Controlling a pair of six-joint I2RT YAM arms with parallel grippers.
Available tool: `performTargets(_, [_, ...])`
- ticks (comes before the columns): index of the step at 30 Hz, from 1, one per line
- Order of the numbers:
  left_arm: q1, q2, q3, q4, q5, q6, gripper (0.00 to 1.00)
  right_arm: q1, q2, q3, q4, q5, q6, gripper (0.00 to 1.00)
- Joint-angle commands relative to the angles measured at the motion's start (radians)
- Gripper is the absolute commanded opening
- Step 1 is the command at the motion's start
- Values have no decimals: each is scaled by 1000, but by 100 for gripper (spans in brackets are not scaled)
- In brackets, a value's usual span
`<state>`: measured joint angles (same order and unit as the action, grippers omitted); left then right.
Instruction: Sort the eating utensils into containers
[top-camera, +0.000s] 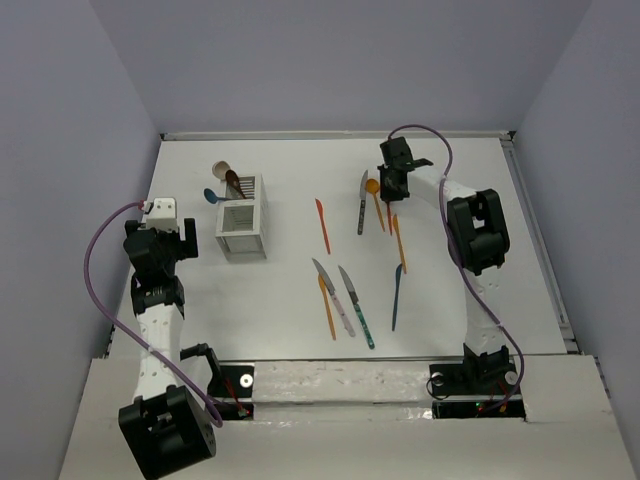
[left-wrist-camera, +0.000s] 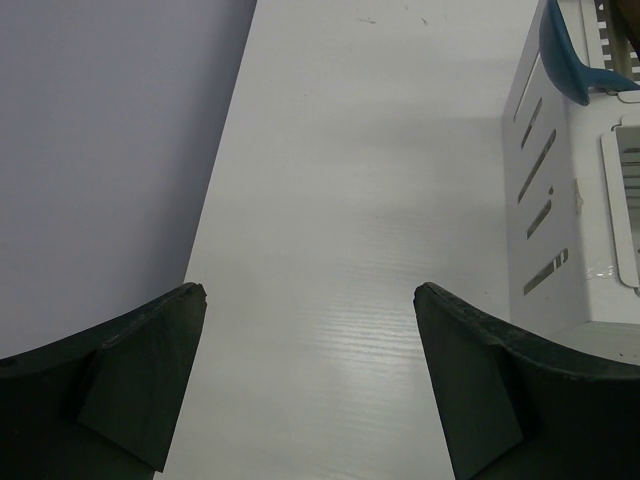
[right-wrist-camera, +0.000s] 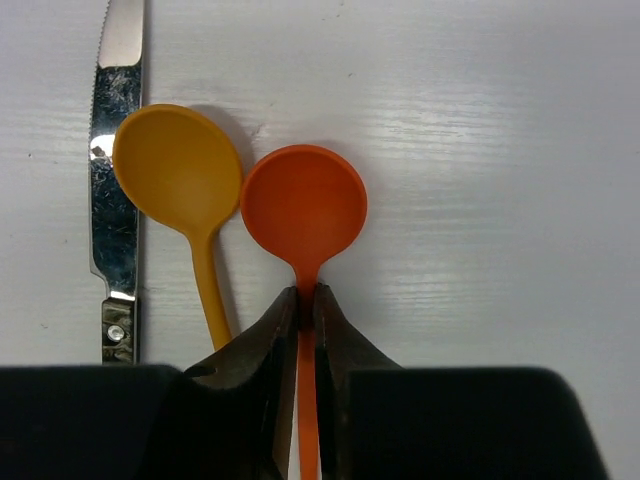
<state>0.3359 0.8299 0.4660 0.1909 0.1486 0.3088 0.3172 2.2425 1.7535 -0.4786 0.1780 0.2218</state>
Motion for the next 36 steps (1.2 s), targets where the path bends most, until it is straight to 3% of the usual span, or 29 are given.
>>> performTargets(1, [6,-20,-7,51,-3,9,99,-21,-7,34,-37,81,1,9])
performTargets(3, [5,-18,-7,53,-4,9,99,-21,-12,49,-35,51,-15,0])
performTargets(10, [6,-12,-12,74,0,-2,99,-21,-174,87,-28,34,-10,0])
performTargets(12, [6,-11,-13,88,12,-10,99,12,-277,78,70,-38,-18,0])
performTargets(13, [6,-11,-16,93,25,-11,99,37,-320,54,134,-66,-28,0])
performTargets(16, [6,-26,-33,127,61,-20,99,207,-461,-113,557,-112,-151,0])
performTargets(17, [6,-35,-38,139,71,-22,99,258,-474,-171,775,-138,-276,0])
performTargets(18, [5,-37,-40,142,78,-22,99,343,-477,-187,881,-167,-327,0])
performTargets(20, [6,-41,-47,147,91,-25,99,396,-420,-169,1056,-330,-355,0])
performTargets(23, [6,-54,-79,191,80,-30,99,466,-244,54,1063,-480,-329,0])
performTargets(28, [6,-60,-89,205,52,-30,99,513,37,451,1046,-497,-388,0])
performTargets(32, [6,-48,-92,217,48,-33,99,513,263,690,931,-457,-468,0])
performTargets(36, [6,-48,-93,219,45,-33,99,513,324,713,911,-436,-470,0])
